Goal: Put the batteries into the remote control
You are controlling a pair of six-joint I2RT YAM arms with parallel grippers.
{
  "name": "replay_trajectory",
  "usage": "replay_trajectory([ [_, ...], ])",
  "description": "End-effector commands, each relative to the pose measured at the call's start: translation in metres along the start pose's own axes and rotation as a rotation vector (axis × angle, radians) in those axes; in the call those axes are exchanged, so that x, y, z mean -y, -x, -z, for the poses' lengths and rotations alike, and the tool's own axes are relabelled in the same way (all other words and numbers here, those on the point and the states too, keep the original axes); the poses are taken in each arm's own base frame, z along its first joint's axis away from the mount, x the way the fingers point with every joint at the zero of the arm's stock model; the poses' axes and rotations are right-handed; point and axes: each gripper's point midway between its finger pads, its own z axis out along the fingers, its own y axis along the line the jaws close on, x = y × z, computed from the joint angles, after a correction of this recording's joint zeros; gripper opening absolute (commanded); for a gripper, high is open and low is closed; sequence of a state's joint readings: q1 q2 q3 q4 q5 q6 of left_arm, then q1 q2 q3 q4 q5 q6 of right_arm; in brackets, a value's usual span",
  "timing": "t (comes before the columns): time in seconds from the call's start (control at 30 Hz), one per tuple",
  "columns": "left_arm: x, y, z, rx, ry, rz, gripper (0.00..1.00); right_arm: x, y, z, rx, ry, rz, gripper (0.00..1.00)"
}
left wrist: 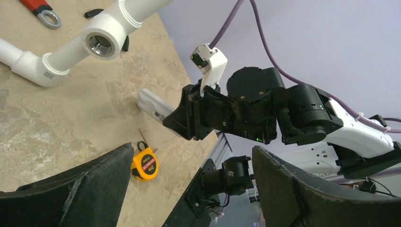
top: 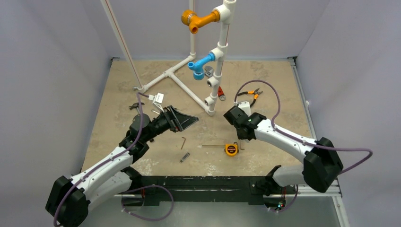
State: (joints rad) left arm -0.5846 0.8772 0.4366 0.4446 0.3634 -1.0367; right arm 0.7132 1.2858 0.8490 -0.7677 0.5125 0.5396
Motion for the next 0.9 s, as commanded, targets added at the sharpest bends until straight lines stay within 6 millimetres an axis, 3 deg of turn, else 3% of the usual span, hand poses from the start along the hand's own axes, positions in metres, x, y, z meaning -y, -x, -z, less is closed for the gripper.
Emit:
replay_trajectory([
  [0.0,0.010,0.004,-0.001,0.010,-0.043,-0.012,0.92,0.019,0.011,0.010,0.001,-0.206,0.065,0.00],
  [0.2,0.011,0.004,-0.001,0.008,-0.046,-0.011,0.91,0.006,-0.005,-0.001,-0.111,-0.292,0.220,0.00],
  [0.43,0.010,0.003,0.000,0.004,-0.042,-0.005,0.91,-0.024,-0.027,-0.019,-0.179,-0.210,0.285,0.24],
  [0.63,0.009,0.002,0.000,0.000,-0.039,-0.002,0.91,-0.029,-0.030,-0.022,-0.172,-0.179,0.285,0.37],
  [0.87,0.008,0.000,0.000,-0.003,-0.040,0.001,0.91,-0.032,-0.037,-0.026,-0.191,-0.167,0.288,0.38],
])
